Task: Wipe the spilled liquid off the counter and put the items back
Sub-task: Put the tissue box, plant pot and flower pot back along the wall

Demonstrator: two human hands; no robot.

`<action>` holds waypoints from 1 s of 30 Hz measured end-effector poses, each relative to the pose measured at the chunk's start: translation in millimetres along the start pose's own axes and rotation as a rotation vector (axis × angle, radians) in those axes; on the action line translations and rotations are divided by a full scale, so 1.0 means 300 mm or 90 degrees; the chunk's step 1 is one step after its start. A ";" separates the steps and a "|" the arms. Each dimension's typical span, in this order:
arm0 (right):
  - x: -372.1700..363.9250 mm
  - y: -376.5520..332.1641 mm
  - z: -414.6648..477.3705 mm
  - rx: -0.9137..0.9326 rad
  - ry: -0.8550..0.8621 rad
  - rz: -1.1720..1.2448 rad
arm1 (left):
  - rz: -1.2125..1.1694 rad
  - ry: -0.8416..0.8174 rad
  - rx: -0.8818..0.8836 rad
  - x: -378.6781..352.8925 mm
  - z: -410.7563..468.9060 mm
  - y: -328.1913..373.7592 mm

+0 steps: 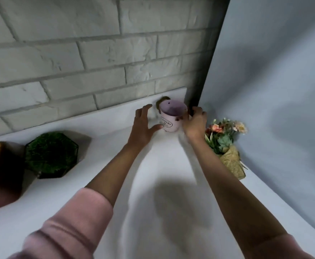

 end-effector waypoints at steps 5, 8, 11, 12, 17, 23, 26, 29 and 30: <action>-0.032 0.037 0.087 -0.066 -0.094 -0.041 | -0.027 -0.057 0.041 -0.083 0.161 -0.025; -0.065 0.049 0.121 -0.113 -0.130 -0.012 | -0.161 -0.105 0.124 -0.110 0.213 -0.054; -0.092 0.053 0.136 -0.130 -0.154 0.029 | -0.247 -0.157 0.082 -0.118 0.221 -0.063; -0.099 0.054 0.137 -0.129 -0.156 0.041 | -0.262 -0.165 0.072 -0.119 0.216 -0.062; -0.117 0.038 0.114 -0.109 -0.164 0.109 | -0.249 -0.056 0.092 -0.102 0.156 -0.051; -0.159 -0.048 0.027 -0.059 -0.254 0.109 | -0.154 0.081 0.110 0.018 0.045 -0.045; -0.196 -0.107 -0.042 -0.045 -0.287 0.129 | -0.158 0.147 0.129 0.094 -0.033 -0.064; -0.234 -0.165 -0.112 -0.040 -0.330 0.159 | -0.192 0.189 0.151 0.171 -0.109 -0.091; -0.246 -0.185 -0.135 -0.039 -0.344 0.172 | -0.205 0.203 0.158 0.193 -0.134 -0.102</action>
Point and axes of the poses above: each hand's wrist, its own z-axis towards the middle knuckle, its own x-axis out of the back of the hand, y = z × x, the point moved 1 cm from there along z, towards the middle knuckle, and after that the axes turned 3 degrees about x, right-handed, at the moved point
